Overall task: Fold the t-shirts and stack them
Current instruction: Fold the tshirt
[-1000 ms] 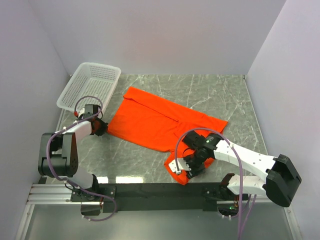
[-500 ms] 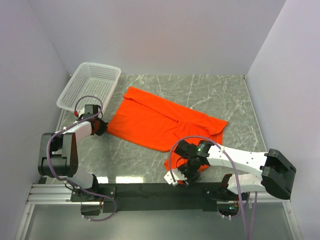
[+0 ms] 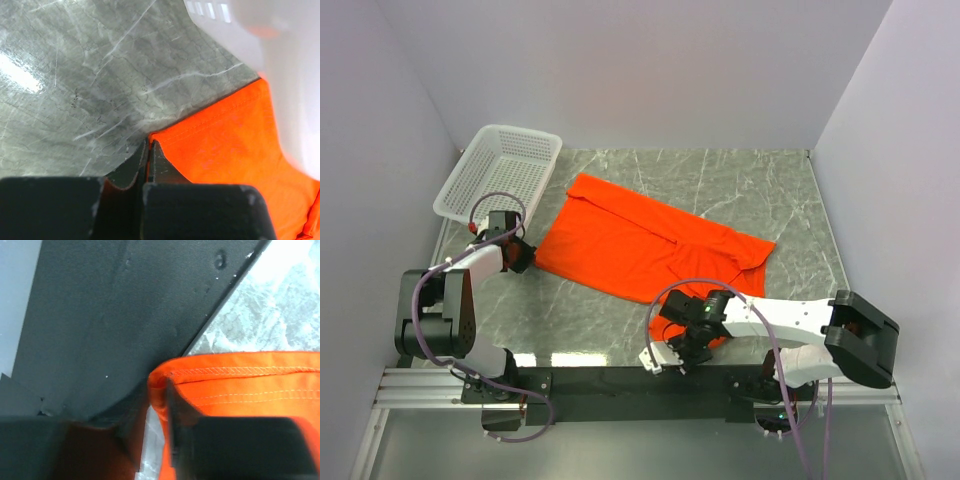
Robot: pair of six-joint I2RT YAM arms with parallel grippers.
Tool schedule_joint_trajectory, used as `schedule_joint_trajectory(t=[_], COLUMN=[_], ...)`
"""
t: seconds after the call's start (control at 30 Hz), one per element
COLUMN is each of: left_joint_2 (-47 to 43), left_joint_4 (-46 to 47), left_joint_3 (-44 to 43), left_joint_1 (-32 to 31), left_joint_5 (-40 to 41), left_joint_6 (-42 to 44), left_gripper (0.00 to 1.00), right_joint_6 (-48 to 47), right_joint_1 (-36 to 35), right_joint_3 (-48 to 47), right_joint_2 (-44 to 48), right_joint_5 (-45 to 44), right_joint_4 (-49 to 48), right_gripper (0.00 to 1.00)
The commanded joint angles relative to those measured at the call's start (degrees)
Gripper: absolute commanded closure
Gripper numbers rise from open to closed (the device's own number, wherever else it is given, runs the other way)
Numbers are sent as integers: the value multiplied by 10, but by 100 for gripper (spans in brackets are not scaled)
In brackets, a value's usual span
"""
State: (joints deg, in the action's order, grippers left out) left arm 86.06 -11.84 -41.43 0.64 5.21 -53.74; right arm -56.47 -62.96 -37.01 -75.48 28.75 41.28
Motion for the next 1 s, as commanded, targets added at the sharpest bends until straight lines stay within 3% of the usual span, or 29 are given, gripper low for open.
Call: schedule_joint_trajectory(t=[0.0, 0.13, 0.27, 0.5, 0.97], left_joint_2=[-17, -22, -45, -79, -56], left_joint_4=[4, 3, -3, -33, -61], left_joint_3=[6, 0, -8, -37, -124], left_joint_1=[-2, -2, -2, -2, -3], left_joint_5=[-9, -20, -29, -29, -14], left_joint_6=[9, 12, 16, 5, 5], left_gripper=[99, 99, 99, 99, 99], right_joint_6=[30, 40, -30, -129, -95], right_joint_1=[-6, -1, 52, 253, 467], right_joint_3=[2, -32, -107, -199, -216], right_joint_2=[1, 34, 63, 104, 169], right_joint_5=[-10, -7, 46, 100, 130], right_joint_4=[-23, 15, 134, 285, 272], right_gripper=[79, 100, 100, 100, 100])
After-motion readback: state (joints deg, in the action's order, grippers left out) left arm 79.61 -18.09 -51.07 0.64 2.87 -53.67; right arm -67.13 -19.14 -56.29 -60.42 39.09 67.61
